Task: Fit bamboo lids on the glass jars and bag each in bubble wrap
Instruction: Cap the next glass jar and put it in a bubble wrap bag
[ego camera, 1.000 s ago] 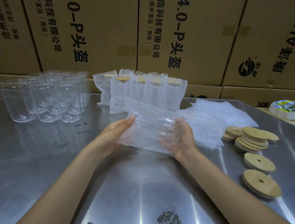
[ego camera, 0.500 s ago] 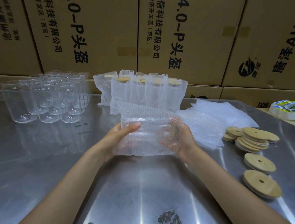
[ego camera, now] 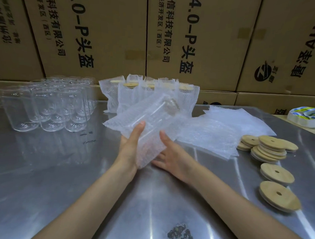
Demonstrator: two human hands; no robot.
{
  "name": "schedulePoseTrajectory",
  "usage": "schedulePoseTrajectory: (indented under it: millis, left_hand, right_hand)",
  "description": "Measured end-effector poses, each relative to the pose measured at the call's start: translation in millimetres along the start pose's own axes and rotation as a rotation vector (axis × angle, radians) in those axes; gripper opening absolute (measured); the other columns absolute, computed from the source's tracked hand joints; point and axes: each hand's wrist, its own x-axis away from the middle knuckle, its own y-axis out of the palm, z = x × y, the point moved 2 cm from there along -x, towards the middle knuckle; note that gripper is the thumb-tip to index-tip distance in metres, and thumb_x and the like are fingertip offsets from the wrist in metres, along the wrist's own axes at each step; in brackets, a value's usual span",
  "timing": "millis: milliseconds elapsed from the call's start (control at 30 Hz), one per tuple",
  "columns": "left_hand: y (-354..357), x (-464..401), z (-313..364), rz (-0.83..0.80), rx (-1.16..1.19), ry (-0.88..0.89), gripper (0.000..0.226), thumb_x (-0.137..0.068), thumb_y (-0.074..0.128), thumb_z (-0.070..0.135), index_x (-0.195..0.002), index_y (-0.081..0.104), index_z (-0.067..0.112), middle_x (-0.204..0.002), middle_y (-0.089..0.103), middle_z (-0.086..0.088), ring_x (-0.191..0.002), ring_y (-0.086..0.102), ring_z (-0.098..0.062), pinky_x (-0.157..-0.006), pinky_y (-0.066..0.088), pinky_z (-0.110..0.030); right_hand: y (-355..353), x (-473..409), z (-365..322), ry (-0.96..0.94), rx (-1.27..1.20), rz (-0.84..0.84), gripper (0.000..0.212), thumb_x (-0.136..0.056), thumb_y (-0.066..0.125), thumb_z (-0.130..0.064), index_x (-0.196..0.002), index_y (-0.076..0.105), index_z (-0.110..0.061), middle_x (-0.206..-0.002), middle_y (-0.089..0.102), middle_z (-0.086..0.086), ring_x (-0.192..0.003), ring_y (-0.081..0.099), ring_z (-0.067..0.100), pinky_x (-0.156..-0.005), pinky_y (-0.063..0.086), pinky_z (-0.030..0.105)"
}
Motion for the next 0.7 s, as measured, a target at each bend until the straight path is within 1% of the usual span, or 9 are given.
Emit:
schedulePoseTrajectory:
  millis: [100, 167, 233, 300, 367, 433, 533, 633, 700]
  left_hand:
    - [10.0, 10.8, -9.1, 0.053, -0.139, 0.098, 0.065, -0.060, 0.078, 0.042, -0.115, 0.053, 0.020, -0.113, 0.068, -0.014, -0.099, 0.069, -0.026, -0.092, 0.054, -0.047]
    - [15.7, 16.6, -14.3, 0.008, -0.211, 0.121, 0.069, -0.055, 0.080, 0.047, -0.111, 0.051, 0.021, -0.112, 0.068, -0.010, -0.097, 0.070, -0.020, -0.090, 0.055, -0.043]
    - [19.3, 20.0, -16.8, -0.044, -0.254, 0.134, 0.077, -0.053, 0.081, 0.050, -0.117, 0.050, 0.019, -0.115, 0.067, -0.007, -0.099, 0.069, -0.016, -0.089, 0.055, -0.038]
    - [21.3, 21.9, -18.0, -0.082, -0.280, 0.143, 0.076, -0.061, 0.081, 0.043, -0.123, 0.047, 0.016, -0.120, 0.065, -0.007, -0.103, 0.068, -0.016, -0.091, 0.054, -0.037]
    - [24.1, 23.8, -18.6, -0.147, -0.268, 0.148, 0.074, -0.068, 0.078, 0.035, -0.130, 0.044, 0.013, -0.125, 0.063, -0.009, -0.111, 0.065, -0.021, -0.098, 0.050, -0.044]
    - [25.4, 24.1, -20.3, -0.213, -0.256, 0.143, 0.075, -0.070, 0.076, 0.028, -0.135, 0.042, 0.010, -0.129, 0.061, -0.011, -0.117, 0.061, -0.026, -0.103, 0.045, -0.050]
    - [24.5, 23.9, -20.6, -0.354, -0.314, 0.062, 0.067, -0.073, 0.075, 0.025, -0.133, 0.049, 0.012, -0.124, 0.065, -0.009, -0.114, 0.063, -0.024, -0.104, 0.045, -0.049]
    - [17.4, 21.9, -17.7, -0.531, -0.404, -0.046, 0.050, -0.079, 0.075, 0.023, -0.126, 0.059, 0.018, -0.121, 0.068, -0.006, -0.114, 0.063, -0.022, -0.102, 0.047, -0.042]
    - [10.9, 19.8, -12.1, -0.593, -0.494, -0.038, 0.043, -0.082, 0.075, 0.019, -0.123, 0.062, 0.024, -0.120, 0.068, -0.004, -0.113, 0.064, -0.020, -0.094, 0.051, -0.032]
  right_hand:
    - [11.5, 0.9, -2.1, -0.044, -0.175, -0.010, 0.070, -0.085, 0.053, -0.050, -0.138, 0.049, -0.004, -0.136, 0.057, 0.018, -0.127, 0.053, 0.030, -0.113, 0.034, 0.046]
    - [8.2, 4.2, -10.6, -0.085, -0.334, -0.011, 0.069, -0.087, 0.053, -0.045, -0.138, 0.047, 0.001, -0.136, 0.055, 0.022, -0.128, 0.052, 0.033, -0.113, 0.034, 0.046]
    - [-1.9, 6.0, -20.2, -0.132, -0.458, 0.006, 0.065, -0.088, 0.054, -0.044, -0.135, 0.049, 0.002, -0.132, 0.057, 0.024, -0.124, 0.055, 0.035, -0.110, 0.039, 0.046]
    - [-12.9, 5.9, -29.1, -0.182, -0.494, 0.037, 0.063, -0.090, 0.054, -0.046, -0.135, 0.049, -0.002, -0.131, 0.058, 0.023, -0.122, 0.056, 0.037, -0.110, 0.038, 0.049]
    - [-20.6, 5.5, -36.0, -0.232, -0.530, 0.036, 0.065, -0.092, 0.051, -0.049, -0.139, 0.048, -0.004, -0.136, 0.054, 0.023, -0.126, 0.052, 0.038, -0.112, 0.034, 0.051]
    - [-26.3, 5.5, -40.7, -0.285, -0.555, 0.062, 0.062, -0.092, 0.049, -0.048, -0.137, 0.050, -0.006, -0.136, 0.054, 0.022, -0.125, 0.053, 0.037, -0.110, 0.037, 0.051]
    - [-33.1, 8.5, -45.4, -0.336, -0.474, 0.150, 0.051, -0.089, 0.054, -0.046, -0.121, 0.064, -0.008, -0.119, 0.066, 0.018, -0.109, 0.065, 0.034, -0.095, 0.051, 0.047]
    - [-38.1, 13.7, -47.5, -0.368, -0.207, 0.411, 0.060, -0.075, 0.071, -0.046, -0.124, 0.063, -0.012, -0.117, 0.069, 0.012, -0.108, 0.066, 0.028, -0.099, 0.049, 0.049]
    - [-34.9, 17.5, -49.5, -0.465, -0.032, 0.495, 0.054, -0.071, 0.077, -0.043, -0.118, 0.066, -0.018, -0.108, 0.073, -0.003, -0.102, 0.069, 0.014, -0.096, 0.053, 0.043]
